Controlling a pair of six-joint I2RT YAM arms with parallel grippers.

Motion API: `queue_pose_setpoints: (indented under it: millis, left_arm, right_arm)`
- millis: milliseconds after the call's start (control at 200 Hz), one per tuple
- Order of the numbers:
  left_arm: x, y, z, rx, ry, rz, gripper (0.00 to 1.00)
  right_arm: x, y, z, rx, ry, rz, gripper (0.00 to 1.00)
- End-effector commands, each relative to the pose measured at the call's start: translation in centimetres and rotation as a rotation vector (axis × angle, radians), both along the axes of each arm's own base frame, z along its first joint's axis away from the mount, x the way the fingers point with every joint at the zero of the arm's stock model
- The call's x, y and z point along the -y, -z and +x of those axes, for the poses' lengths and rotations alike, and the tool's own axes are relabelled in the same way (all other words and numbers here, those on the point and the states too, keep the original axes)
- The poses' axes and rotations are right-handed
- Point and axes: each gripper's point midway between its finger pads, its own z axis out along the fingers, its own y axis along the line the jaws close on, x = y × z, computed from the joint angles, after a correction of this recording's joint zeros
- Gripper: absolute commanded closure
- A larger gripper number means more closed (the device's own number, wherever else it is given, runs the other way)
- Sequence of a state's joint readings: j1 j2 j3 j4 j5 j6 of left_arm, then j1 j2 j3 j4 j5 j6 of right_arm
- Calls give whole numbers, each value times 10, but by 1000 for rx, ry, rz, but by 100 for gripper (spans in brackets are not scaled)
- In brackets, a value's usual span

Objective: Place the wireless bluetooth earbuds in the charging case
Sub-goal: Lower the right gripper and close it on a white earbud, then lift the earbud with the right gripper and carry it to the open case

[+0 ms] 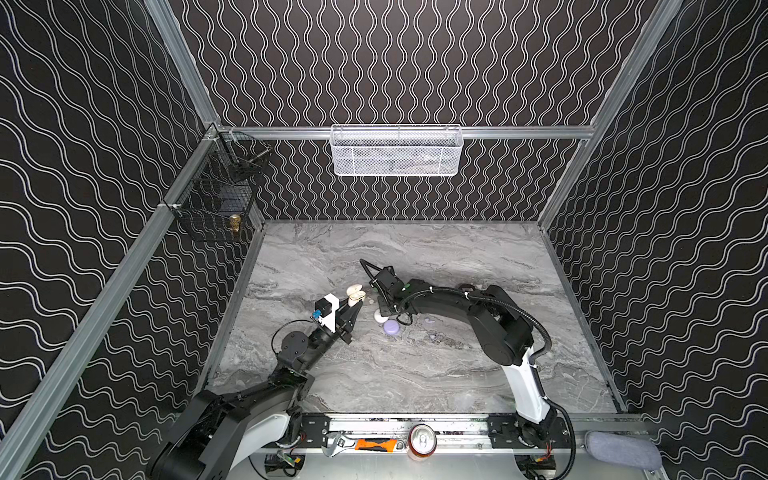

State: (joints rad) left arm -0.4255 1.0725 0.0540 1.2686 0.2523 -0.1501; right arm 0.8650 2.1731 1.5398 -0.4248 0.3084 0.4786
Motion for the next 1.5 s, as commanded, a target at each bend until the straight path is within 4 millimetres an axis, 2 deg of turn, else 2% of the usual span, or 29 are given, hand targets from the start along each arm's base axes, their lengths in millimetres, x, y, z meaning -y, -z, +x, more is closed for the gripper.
queue_pose_setpoints:
  millis: [0, 240, 380, 591, 601, 681, 871, 1051, 1126, 1306, 1401, 1441, 1456, 1496]
  left_arm:
    - [1, -10, -1, 47, 7, 2, 100]
    - [2, -10, -2, 49, 12, 0, 100]
    - [4, -11, -3, 55, 27, 0, 100]
    - [8, -16, -11, 95, 67, -18, 100]
    - [8, -17, -11, 98, 70, -19, 100]
    - [9, -19, -15, 113, 86, -29, 100]
    - [17, -23, -22, 140, 149, -40, 100]
    - [19, -31, -29, 158, 181, -56, 100]
    - [19, -34, -32, 163, 196, -67, 100]
    - [28, -51, -46, 193, 267, -106, 100]
    - [28, -67, -50, 231, 261, -142, 100]
    - [26, -75, -48, 236, 245, -170, 100]
    - [25, -79, -48, 237, 242, -183, 100]
    - [26, -90, -48, 249, 254, -208, 100]
  right_arm:
    - [19, 11, -15, -61, 8, -81, 77]
    - [21, 1, -12, -22, 23, -68, 80]
    - [22, -23, -5, 39, 30, -53, 80]
    - [27, -99, 0, 177, 59, 54, 82]
    - [27, -111, -1, 195, 61, 76, 82]
    - [32, -147, -7, 264, 69, 140, 82]
    - [29, -221, -40, 451, 27, 249, 82]
    - [11, -284, -92, 608, -85, 460, 82]
    - [4, -303, -112, 649, -136, 558, 82]
    - [-10, -329, -146, 715, -234, 701, 82]
    - [-13, -340, -158, 734, -265, 766, 83]
    - [-12, -352, -163, 757, -275, 801, 82]
    - [-11, -343, -165, 752, -285, 790, 82]
    - [-10, -347, -169, 766, -293, 809, 82]
